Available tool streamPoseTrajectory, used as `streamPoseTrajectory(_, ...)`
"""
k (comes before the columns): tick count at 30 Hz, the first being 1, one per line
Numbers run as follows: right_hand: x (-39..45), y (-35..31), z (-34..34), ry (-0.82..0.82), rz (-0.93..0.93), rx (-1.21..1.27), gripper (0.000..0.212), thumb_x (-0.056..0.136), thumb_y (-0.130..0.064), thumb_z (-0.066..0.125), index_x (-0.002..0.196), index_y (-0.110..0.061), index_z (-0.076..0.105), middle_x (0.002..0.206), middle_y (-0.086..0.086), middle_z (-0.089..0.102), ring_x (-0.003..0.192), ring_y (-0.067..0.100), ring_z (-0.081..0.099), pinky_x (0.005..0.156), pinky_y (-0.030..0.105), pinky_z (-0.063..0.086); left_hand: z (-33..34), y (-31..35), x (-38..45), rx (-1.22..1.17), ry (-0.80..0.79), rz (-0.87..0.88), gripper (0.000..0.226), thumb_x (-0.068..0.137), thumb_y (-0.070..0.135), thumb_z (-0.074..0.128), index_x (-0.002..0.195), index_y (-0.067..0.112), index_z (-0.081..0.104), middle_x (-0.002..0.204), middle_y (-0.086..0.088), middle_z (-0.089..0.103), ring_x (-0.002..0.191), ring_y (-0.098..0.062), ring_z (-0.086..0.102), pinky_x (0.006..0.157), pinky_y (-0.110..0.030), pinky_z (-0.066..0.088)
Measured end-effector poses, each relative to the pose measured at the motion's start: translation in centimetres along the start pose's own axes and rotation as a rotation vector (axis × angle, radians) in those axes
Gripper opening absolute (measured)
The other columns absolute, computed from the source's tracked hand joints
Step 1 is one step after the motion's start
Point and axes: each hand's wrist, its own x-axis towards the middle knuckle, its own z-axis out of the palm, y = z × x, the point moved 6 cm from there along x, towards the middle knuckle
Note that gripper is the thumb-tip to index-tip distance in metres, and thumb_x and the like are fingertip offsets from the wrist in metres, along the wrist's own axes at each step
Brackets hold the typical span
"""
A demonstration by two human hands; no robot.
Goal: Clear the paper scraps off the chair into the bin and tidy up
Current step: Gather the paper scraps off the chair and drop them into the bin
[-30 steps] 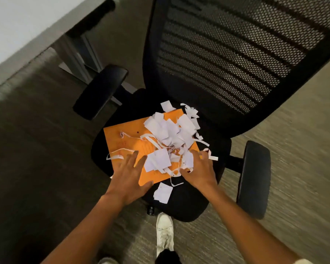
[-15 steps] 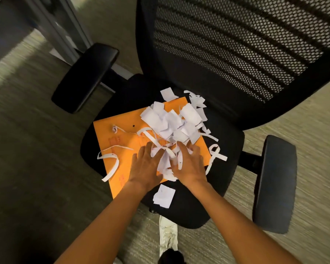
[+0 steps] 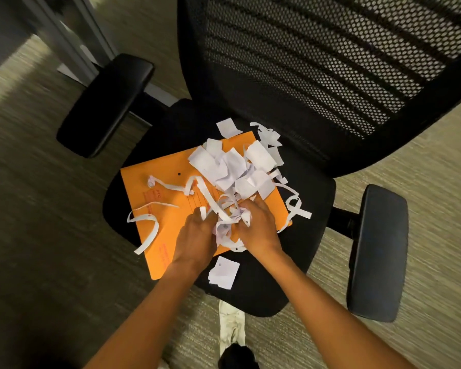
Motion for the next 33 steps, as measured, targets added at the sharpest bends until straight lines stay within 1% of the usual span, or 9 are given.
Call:
streamPoseTrajectory(3,-0.7,0.1,-1.0,0.042,0.008,0.076,0.036,0.084,-0.008,0.068,0.118,-0.015,0.063,0.115,0.001,0.058,0.102,0.011,0.054,0.078,-0.001,0.033,-1.5,-0.4,-0.7,-0.098,0.043,-0.041,0.025,0.08,0.001,0.055,0.103,0.01,0.057,0.098,-0.015,0.055,0.083,-0.034,0.056,0.062,-0.037,0.048)
streamPoseTrajectory(8,-2.5,0.0,-3.4,0.157,0.011,0.204,0.014,0.088,-0.006,0.061,0.093,-0.019,0.063,0.092,-0.003,0.062,0.077,0.002,0.064,0.059,0.004,0.043,-3.4,-2.0,-1.9,-0.278,0.107,-0.11,0.013,0.078,-0.001,0.058,0.078,0.011,0.053,0.08,-0.006,0.055,0.073,-0.024,0.053,0.059,-0.029,0.039)
streamPoseTrajectory(13,-4.3,0.3,-4.6,0.251,0.061,0.261,0.009,0.087,-0.02,0.065,0.085,-0.029,0.064,0.078,-0.007,0.065,0.074,0.018,0.065,0.065,0.037,0.058,-4.2,-4.6,-3.6,-0.428,0.141,-0.181,0.024,0.077,-0.003,0.057,0.069,0.017,0.048,0.075,-0.008,0.055,0.069,-0.025,0.053,0.055,-0.034,0.043)
streamPoseTrajectory(16,-5.7,-0.4,-5.0,0.325,0.091,0.301,0.02,0.087,-0.02,0.066,0.077,-0.036,0.061,0.077,-0.011,0.064,0.074,0.017,0.063,0.066,0.031,0.051,-4.7,-6.6,-5.5,-0.48,0.171,-0.245,0.02,0.076,-0.002,0.061,0.068,0.012,0.049,0.074,-0.009,0.057,0.072,-0.025,0.056,0.058,-0.043,0.05)
streamPoseTrajectory(19,-7.2,-1.8,-4.4,0.366,0.115,0.423,0.022,0.087,-0.018,0.069,0.077,-0.035,0.061,0.08,-0.017,0.062,0.071,0.01,0.062,0.062,0.025,0.048,-5.6,-9.0,-8.1,-0.543,0.234,-0.322,0.016,0.076,-0.002,0.059,0.069,0.009,0.05,0.08,-0.009,0.057,0.075,-0.024,0.056,0.059,-0.032,0.046)
streamPoseTrajectory(24,-9.9,-5.8,-1.3,0.263,0.056,0.561,0.005,0.087,-0.012,0.069,0.091,-0.013,0.065,0.063,-0.013,0.066,0.055,0.003,0.061,0.046,0.014,0.048,-7.1,-14.8,-13.7,-0.595,0.325,-0.387,0.034,0.073,-0.002,0.063,0.059,0.022,0.044,0.073,-0.008,0.056,0.065,-0.015,0.05,0.055,-0.015,0.037)
streamPoseTrajectory(28,-12.1,-9.1,2.7,0.19,0.036,0.562,0.009,0.087,-0.013,0.07,0.091,-0.02,0.066,0.074,0.001,0.066,0.056,0.007,0.061,0.045,0.02,0.049,-8.0,-20.5,-20.0,-0.657,0.377,-0.511,0.033,0.077,-0.001,0.069,0.061,0.019,0.047,0.067,0.004,0.057,0.065,-0.009,0.054,0.056,-0.009,0.04)
streamPoseTrajectory(31,-13.7,-11.3,6.4,0.13,0.02,0.529,0.011,0.089,-0.011,0.067,0.09,-0.022,0.065,0.073,0.008,0.064,0.056,0.014,0.061,0.044,0.022,0.048,-7.4,-24.6,-25.3,-0.718,0.337,-0.654,0.021,0.083,0.008,0.069,0.072,0.021,0.057,0.087,0.0,0.066,0.085,-0.015,0.062,0.077,-0.022,0.05)
streamPoseTrajectory(33,-14.8,-12.7,9.3,0.076,0.002,0.483,0.008,0.089,-0.012,0.067,0.093,-0.019,0.065,0.072,0.01,0.065,0.055,0.015,0.062,0.047,0.025,0.05,-7.3,-27.1,-28.9,-0.715,0.369,-0.709,0.027,0.084,0.005,0.065,0.072,0.027,0.056,0.088,-0.003,0.066,0.086,-0.019,0.062,0.076,-0.022,0.048)
